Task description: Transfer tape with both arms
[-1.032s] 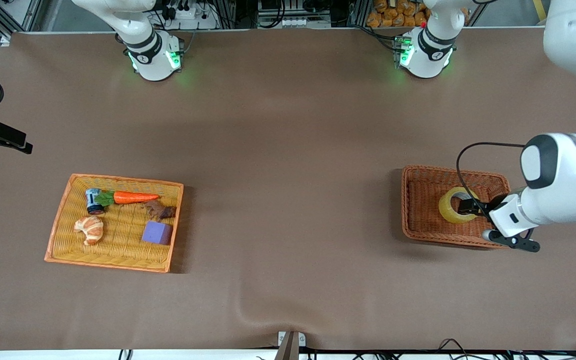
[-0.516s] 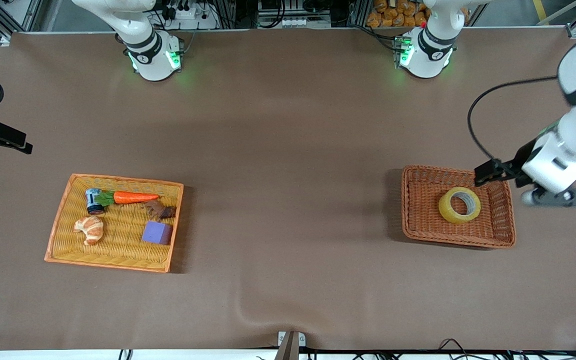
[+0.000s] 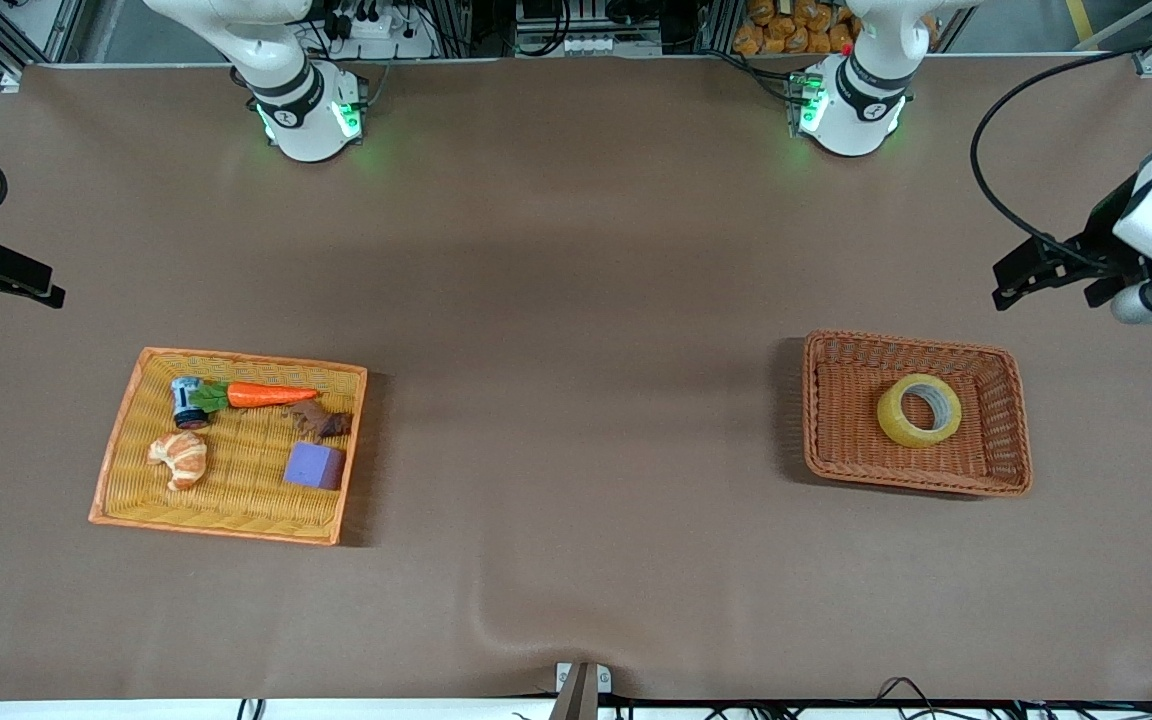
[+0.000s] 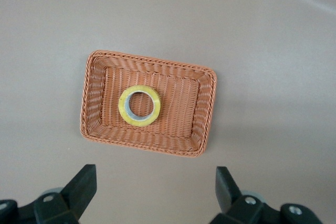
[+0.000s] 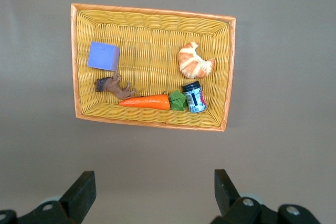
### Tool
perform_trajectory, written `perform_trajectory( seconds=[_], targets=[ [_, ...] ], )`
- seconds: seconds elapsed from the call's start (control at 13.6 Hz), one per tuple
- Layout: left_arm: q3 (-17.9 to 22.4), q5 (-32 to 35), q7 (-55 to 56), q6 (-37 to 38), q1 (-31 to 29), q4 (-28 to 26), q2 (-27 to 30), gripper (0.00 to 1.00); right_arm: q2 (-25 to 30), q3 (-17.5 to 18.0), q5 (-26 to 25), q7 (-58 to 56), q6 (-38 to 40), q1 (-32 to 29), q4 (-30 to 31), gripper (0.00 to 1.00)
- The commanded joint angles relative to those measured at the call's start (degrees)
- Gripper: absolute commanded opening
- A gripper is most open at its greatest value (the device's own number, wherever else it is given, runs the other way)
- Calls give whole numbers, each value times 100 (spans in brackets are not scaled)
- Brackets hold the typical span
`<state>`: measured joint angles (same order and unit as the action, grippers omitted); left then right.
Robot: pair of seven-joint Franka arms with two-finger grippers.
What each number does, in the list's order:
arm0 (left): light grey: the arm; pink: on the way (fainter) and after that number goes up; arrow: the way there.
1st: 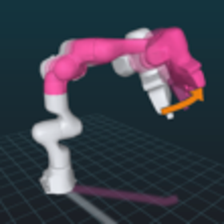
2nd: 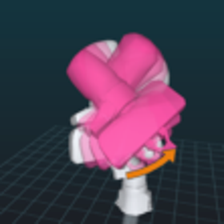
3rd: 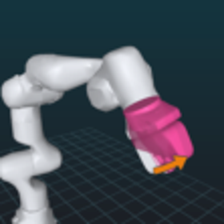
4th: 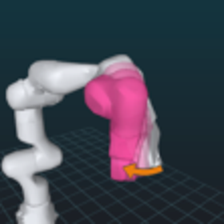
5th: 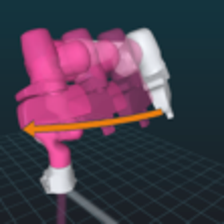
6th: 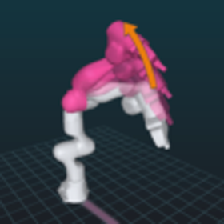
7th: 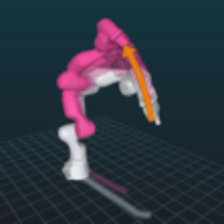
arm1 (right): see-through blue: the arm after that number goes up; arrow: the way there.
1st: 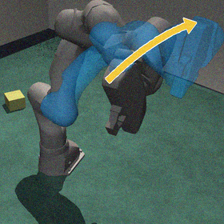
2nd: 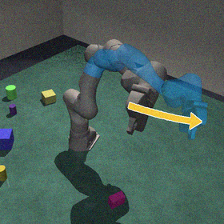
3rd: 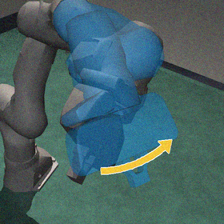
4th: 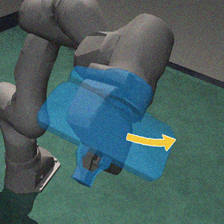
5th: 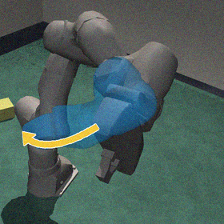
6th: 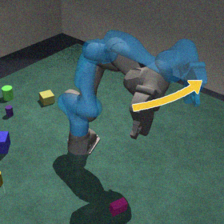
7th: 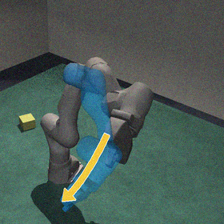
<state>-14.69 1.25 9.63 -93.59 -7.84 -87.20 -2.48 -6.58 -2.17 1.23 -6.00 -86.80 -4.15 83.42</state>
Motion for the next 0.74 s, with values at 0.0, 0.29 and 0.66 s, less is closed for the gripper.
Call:
perform_trajectory(
  seconds=[0.0,0.29,0.66],
  targets=[
    [571,42,311,235,502,-122,178,100,-54,59,18,-32,40,-86,-115,100],
    [529,51,250,394,442,-87,240,100,-54,59,18,-24,40,-86,-115,100],
    [529,33,215,394,433,-69,240,100,-54,59,18,-24,40,-86,-115,100]
  ],
)
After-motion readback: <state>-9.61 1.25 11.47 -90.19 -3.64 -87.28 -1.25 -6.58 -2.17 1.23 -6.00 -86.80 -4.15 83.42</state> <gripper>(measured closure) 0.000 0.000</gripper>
